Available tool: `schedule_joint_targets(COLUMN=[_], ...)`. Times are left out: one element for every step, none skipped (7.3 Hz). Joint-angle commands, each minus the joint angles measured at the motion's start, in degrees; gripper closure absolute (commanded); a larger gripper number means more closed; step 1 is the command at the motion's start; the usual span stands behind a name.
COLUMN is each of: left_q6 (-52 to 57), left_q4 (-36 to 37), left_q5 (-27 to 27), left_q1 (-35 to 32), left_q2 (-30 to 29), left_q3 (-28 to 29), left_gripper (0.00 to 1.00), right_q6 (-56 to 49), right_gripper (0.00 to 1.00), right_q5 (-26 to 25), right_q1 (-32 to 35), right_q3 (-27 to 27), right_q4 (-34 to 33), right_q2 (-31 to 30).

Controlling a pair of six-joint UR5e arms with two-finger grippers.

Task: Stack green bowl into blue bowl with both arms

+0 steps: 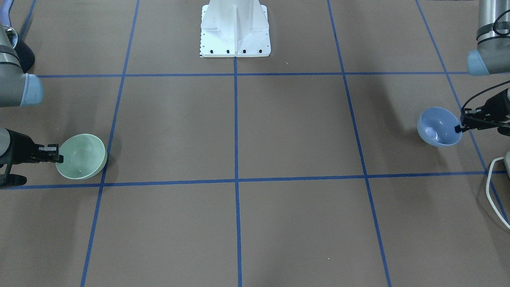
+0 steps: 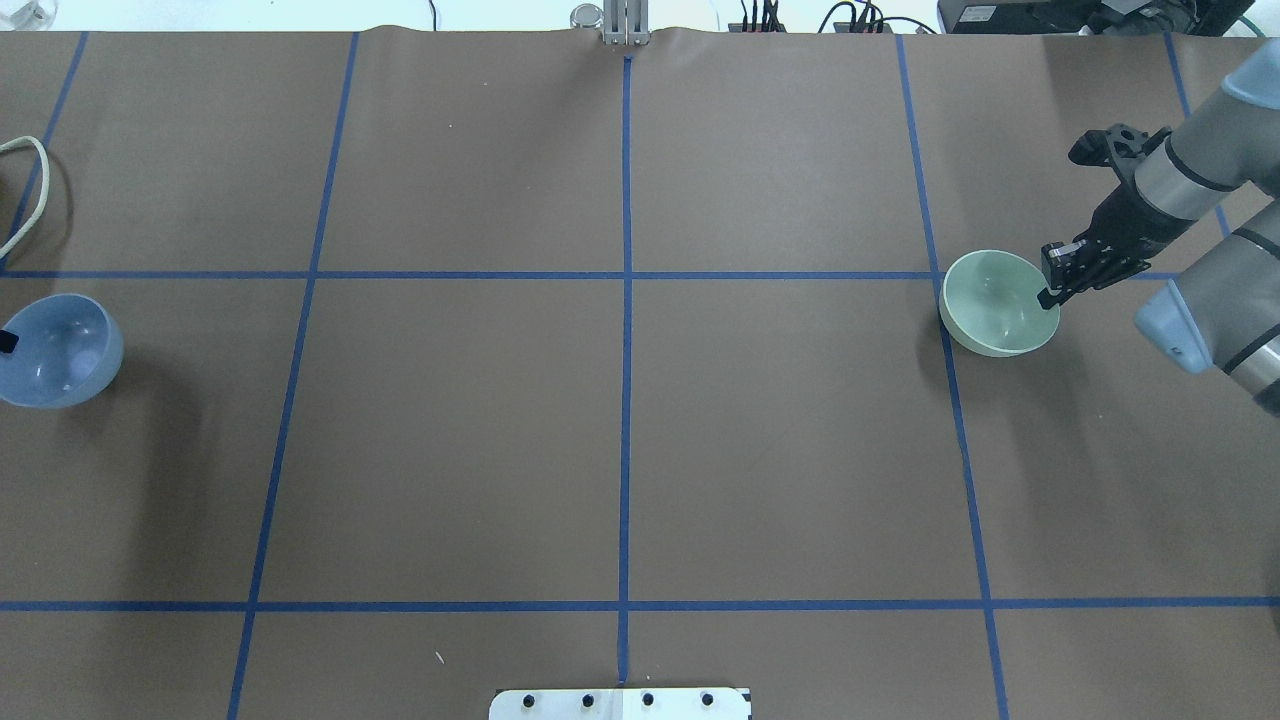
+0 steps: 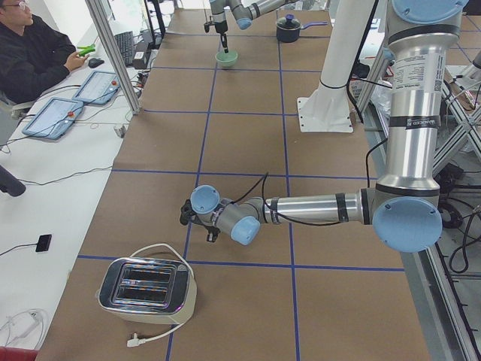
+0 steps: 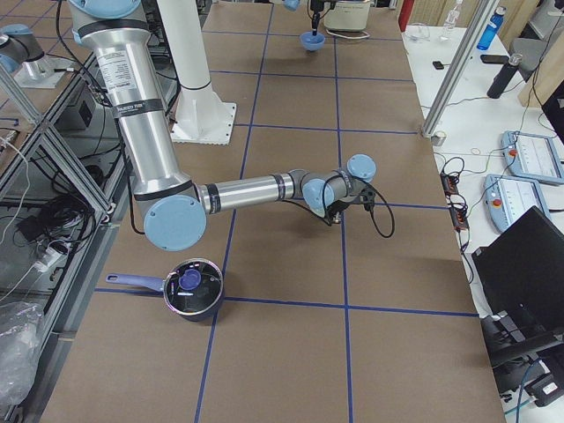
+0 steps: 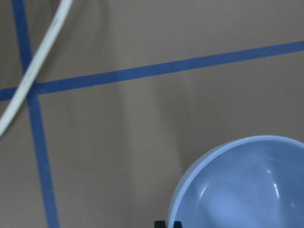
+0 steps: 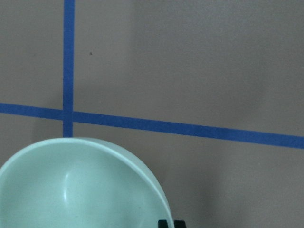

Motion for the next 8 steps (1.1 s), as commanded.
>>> schedule_joint_targets(left_q6=[-3.05,-3.49,-4.97,-10.30,-16.88,-23.12,-29.88,-34.21], left_q4=[1.38,1.46,2.16,3.30,3.22,3.31,3.31,3.22], left_q5=[-4.05,-4.41,-4.50,-6.07,-5.91,-5.65,-5.13,-4.95], left_q1=[0.05,0.05,0.31,1.97,5.81,9.42,13.02,15.58], left_q2=[-1.23,-1.23,-1.84,-4.97,-7.96,-11.21,-15.60,-18.77], left_q3=[-2.34,-4.18,-6.46,-8.13,-9.80,-11.21,-11.23,-11.23], left_gripper=[1.00,1.00,1.00,1.00,1.00,1.00,1.00,1.00], right_q6=[-0.06,-0.06,0.29,1.07,3.95,6.42,9.14,10.91], right_gripper=[1.00,1.00,1.00,1.00,1.00,1.00,1.00,1.00], right_q5=[0.21,0.56,2.13,4.93,5.48,5.49,5.49,5.40], right_q1=[0.01,0.01,0.09,0.09,-0.08,-0.52,-1.22,-2.70], right_q3=[0.00,0.00,0.00,0.18,0.18,0.61,0.97,1.14], right_q4=[-0.01,-0.18,-0.53,-0.71,-1.49,-2.63,-2.73,-2.73], right_q2=[0.04,0.31,2.05,4.15,6.87,9.34,10.84,12.25])
